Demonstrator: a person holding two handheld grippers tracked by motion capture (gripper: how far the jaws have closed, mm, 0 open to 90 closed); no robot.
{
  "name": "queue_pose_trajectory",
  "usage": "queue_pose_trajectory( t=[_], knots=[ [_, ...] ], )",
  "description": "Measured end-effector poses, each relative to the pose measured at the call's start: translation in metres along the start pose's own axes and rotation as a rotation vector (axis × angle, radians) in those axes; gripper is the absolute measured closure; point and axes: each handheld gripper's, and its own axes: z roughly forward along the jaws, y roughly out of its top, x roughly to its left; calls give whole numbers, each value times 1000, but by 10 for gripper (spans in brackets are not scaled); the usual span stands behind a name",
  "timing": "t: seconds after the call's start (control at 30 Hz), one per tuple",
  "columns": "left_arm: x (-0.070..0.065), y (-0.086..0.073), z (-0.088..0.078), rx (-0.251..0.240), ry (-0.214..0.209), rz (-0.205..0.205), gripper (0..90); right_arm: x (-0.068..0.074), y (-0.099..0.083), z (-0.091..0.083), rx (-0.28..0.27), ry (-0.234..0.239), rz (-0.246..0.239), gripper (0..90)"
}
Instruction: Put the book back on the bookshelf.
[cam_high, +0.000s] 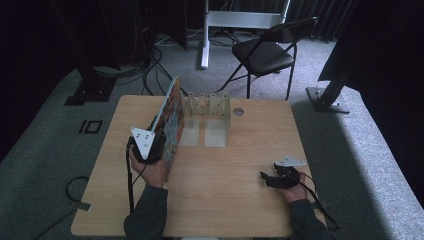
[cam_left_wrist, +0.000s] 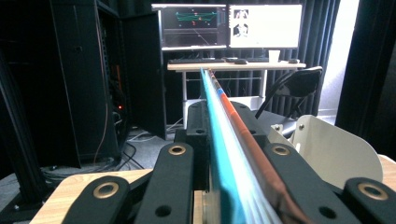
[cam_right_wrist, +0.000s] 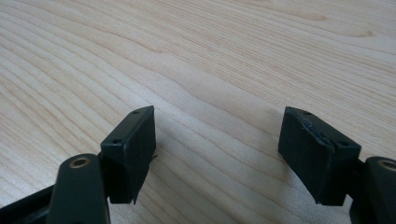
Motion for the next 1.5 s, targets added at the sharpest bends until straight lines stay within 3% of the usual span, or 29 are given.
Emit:
queue_pose_trajectory(
  t=[1.5],
  knots=[
    [-4, -4, 15, -17, 51, -13, 798, -1, 0, 0, 0, -2, 6, 270]
  ],
)
